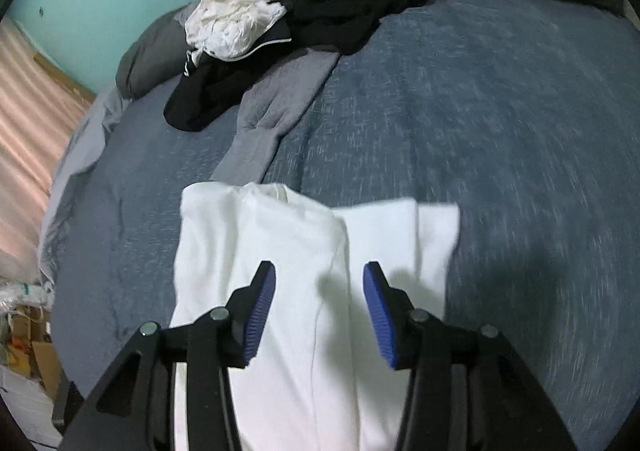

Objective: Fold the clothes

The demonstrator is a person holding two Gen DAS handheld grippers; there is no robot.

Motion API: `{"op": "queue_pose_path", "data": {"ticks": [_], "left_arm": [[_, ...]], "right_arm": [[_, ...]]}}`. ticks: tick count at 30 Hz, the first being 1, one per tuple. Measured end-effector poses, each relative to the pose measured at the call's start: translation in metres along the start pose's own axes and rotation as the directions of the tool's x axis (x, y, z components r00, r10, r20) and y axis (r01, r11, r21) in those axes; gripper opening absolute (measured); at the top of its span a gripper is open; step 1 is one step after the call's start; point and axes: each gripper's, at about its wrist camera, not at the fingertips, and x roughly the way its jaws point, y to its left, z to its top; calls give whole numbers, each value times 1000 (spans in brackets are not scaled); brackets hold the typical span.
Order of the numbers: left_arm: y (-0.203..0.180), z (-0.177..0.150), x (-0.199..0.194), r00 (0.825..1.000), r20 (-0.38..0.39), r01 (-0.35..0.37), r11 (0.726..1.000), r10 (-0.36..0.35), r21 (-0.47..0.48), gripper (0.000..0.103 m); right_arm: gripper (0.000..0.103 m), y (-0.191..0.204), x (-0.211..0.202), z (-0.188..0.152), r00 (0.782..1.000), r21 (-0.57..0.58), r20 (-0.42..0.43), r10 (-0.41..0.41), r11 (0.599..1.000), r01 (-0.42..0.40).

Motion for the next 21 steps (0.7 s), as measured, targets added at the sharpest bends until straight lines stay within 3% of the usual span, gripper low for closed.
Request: {"op": "queue_pose_path", "data": {"ticks": [5,8,10,16,21], "left_arm": [[-2,0,4,1000,-3,-6,1000,6,2,3],[-1,2,7,1000,-7,-8,1000,8,0,3],[-2,1,8,1000,-9,-11,1000,11,1,3],[-6,-1,17,999,-31,-15,1000,15,4,3],[-11,0,21,999,-33,-16,1000,16,9,3]], "right_arm": [[45,6,32,14,997,-48,-52,-59,997,56],[17,7,41,16,996,-63,-52,-75,995,72],[9,8,39,16,997,-67,-32,-72,995,69],[6,-8,8,18,994,-1,97,-41,999,41],[6,-28,15,15,997,54,49,-64,997,61]]}}
